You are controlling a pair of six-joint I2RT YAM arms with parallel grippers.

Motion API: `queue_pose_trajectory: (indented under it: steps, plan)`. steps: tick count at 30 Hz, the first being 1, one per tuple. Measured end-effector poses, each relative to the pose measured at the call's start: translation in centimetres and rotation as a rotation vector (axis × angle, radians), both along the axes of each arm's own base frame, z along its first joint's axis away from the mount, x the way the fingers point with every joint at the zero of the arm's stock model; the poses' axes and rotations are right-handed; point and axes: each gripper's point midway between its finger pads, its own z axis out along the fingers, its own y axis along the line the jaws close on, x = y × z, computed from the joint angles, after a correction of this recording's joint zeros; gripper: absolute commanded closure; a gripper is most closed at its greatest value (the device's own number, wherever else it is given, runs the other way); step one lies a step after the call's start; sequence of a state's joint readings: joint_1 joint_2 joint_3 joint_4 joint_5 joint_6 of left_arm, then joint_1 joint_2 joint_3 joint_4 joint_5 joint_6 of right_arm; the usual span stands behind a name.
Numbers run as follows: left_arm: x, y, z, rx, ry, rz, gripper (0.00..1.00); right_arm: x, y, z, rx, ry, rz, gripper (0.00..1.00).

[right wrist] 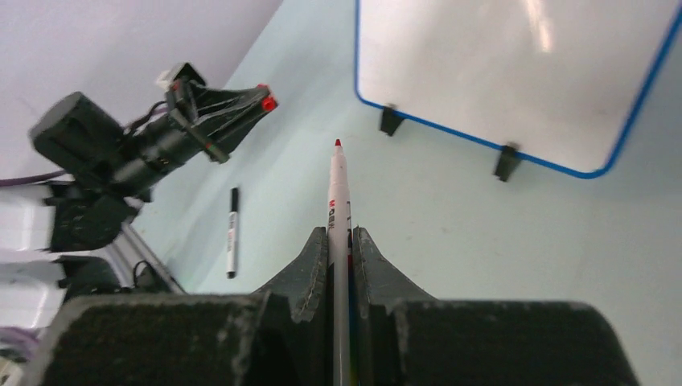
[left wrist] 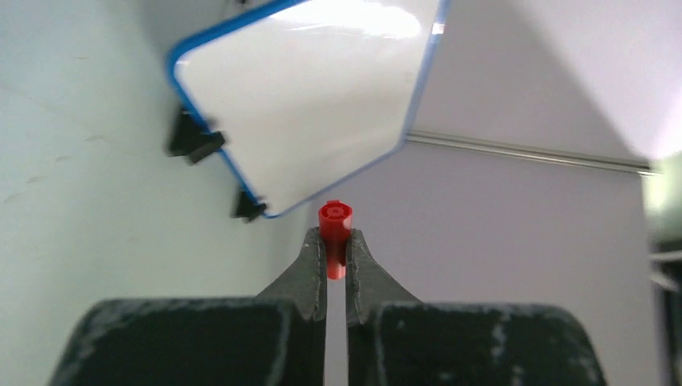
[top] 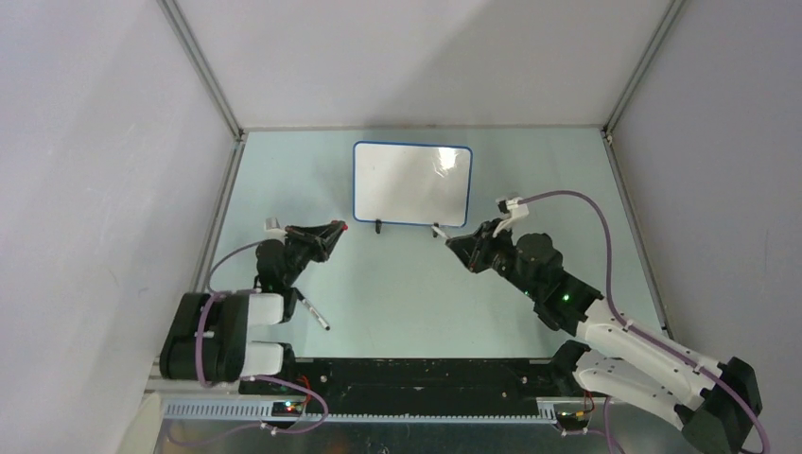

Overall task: Write a sentence on the whiteboard
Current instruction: Open the whiteboard marker at the center of the board, then place the pen cap at the center of the board.

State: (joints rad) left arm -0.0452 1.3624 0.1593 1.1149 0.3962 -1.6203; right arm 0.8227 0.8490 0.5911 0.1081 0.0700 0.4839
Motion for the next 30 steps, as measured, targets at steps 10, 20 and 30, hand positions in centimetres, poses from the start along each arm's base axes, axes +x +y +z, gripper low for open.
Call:
queue_pose_trajectory:
  steps: [10, 20, 30]
  plan:
    - [-0.6, 4.3, 1.7, 0.587, 0.151, 0.242, 0.93, 2.0, -2.6, -4.7, -0.149, 0.025, -0.055, 1.00]
    - [-4.8, 10.4, -8.8, 1.056, 0.713, 0.202, 1.00, 1.2, -3.7, -8.3, -0.202, 0.036, -0.068, 1.00]
    - [-6.3, 10.3, -11.9, 1.173, 0.817, 0.030, 0.88, 1.3, -3.6, -7.8, -0.193, 0.011, -0.083, 1.00]
